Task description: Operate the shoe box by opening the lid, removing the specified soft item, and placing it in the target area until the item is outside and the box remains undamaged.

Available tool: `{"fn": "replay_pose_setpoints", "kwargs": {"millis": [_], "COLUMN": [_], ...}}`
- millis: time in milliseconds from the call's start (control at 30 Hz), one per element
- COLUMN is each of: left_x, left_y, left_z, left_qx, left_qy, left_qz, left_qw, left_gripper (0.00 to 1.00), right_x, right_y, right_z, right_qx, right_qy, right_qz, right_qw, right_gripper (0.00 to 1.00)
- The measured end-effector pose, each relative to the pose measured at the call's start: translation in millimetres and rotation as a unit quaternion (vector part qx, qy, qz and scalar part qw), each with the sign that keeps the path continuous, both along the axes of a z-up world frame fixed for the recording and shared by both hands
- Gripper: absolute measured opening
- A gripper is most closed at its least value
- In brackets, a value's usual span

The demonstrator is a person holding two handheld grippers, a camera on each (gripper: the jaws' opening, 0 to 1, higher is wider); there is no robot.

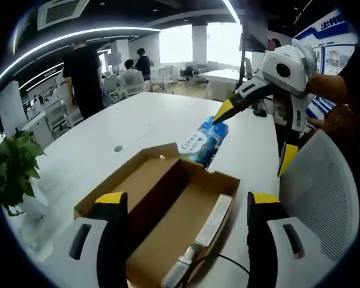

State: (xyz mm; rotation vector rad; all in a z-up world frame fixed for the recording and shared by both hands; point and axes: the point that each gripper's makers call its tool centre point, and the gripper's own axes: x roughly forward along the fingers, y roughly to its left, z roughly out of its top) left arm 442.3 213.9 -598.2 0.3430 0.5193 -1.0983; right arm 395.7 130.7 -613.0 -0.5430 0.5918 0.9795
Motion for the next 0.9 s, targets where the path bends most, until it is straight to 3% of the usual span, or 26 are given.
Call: {"fn": "replay_pose_setpoints", "kwargs": {"millis": [467,700,900], "left_x": [8.5,8.1,4.2], "left_y": [13.5,22.8,25.5], "left_z": [-9.6,-23.7,-35.2], "left_qx": [0.02,0.036,0.06], "left_qy": [-0.003,0.009,0.016], "left_qz": [-0.008,-0.024,-0.051], "left_qw": [0.9998,0.999,0.9968], "left_gripper": [0.74,0.61,0.58], "right_x": [7.9,13.1,16.3], "right_y": [11.5,25.1,28.6], "right_z": [-17.7,-21.6,-37.4], "right_qx": [-0.015,-0.009,-0.031], "right_qy": [0.014,0.004,0.019], "right_qz": [0.035,0.068,0.089], "right_qw": [0.9992,0.9976,0.9954], "right_gripper": [0.77,0.64,0.54]}}
